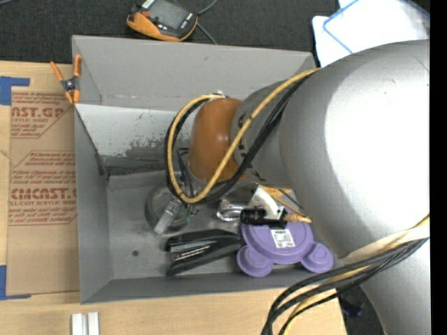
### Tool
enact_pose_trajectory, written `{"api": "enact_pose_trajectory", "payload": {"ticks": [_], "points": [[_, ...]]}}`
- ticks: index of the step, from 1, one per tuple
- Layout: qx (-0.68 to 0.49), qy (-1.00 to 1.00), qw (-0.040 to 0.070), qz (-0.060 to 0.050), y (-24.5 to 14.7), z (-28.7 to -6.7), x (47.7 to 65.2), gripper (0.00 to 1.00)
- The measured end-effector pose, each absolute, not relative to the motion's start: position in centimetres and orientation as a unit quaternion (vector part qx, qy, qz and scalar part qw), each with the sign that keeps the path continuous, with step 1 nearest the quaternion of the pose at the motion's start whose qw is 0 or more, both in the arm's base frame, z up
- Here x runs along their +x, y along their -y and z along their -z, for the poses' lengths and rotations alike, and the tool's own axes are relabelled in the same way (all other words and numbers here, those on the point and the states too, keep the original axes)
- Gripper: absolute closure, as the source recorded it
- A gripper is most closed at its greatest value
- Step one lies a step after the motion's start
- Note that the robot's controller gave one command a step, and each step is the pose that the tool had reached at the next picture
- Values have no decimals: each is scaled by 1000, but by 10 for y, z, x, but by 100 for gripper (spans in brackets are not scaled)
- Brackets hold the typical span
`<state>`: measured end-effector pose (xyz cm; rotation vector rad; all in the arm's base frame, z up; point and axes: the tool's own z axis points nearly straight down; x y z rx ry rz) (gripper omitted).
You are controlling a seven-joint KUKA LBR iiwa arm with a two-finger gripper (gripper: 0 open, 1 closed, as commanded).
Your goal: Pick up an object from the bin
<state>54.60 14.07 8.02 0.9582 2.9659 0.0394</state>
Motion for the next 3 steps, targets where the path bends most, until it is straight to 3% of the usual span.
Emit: {"api": "enact_pose_trajectory", "payload": {"ticks": [3], "points": [[306,-952,11,-10,-140,-159,544,100]]}}
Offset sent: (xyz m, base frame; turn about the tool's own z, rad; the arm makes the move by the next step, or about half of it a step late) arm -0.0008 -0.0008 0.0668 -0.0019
